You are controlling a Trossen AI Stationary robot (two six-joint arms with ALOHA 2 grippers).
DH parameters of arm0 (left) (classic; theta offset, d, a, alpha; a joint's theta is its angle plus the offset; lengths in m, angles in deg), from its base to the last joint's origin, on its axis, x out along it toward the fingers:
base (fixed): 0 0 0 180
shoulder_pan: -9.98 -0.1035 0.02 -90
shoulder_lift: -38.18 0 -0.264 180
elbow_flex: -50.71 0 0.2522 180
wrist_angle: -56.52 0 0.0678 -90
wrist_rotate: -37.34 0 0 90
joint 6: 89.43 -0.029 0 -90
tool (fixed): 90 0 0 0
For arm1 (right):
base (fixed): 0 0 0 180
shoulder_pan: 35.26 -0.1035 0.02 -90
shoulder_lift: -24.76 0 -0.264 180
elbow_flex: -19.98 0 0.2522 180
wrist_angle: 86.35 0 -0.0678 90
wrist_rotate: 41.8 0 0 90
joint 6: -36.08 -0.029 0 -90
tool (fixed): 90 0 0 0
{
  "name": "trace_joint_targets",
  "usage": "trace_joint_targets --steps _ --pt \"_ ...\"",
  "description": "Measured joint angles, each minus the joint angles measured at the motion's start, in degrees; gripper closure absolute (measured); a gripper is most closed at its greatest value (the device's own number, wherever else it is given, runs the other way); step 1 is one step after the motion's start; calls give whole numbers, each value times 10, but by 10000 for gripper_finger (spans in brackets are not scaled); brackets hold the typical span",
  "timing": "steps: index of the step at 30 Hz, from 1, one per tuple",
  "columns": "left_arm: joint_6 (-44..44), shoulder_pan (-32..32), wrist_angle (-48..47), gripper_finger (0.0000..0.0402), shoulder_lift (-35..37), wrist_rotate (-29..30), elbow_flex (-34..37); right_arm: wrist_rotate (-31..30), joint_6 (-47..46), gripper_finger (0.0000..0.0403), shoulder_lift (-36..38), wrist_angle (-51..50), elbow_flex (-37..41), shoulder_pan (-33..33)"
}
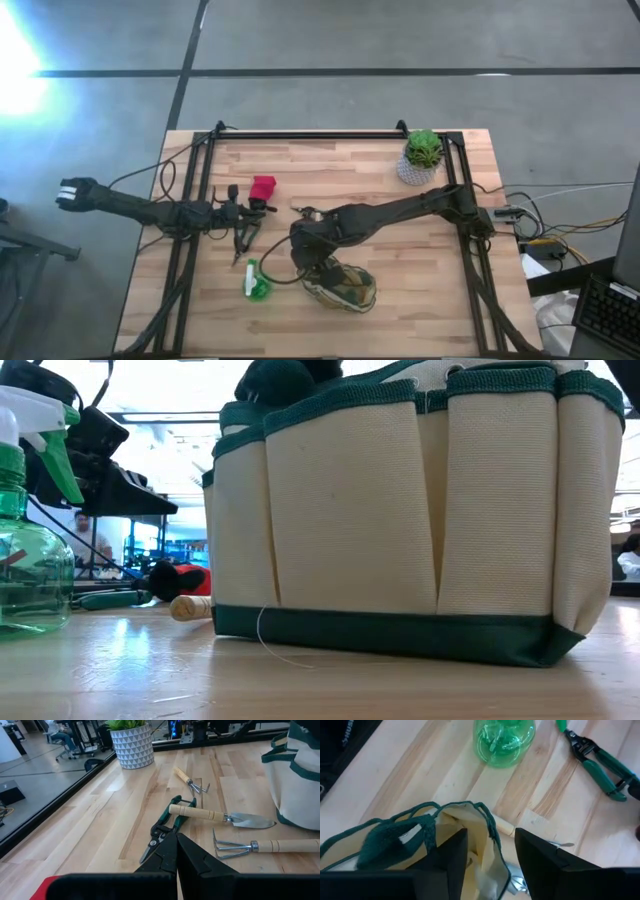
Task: Pick & Place Garden tools in Gardening bag
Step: Prepare the white gardening bag
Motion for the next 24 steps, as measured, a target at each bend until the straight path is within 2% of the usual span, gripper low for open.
trace_joint_targets --steps 10,24 --pt "0 0 0 399 0 0 0 0 0 255 34 -4 0 0" --pt "0 0 -6 399 0 0 0 0 -39 285 70 -174 0 -15"
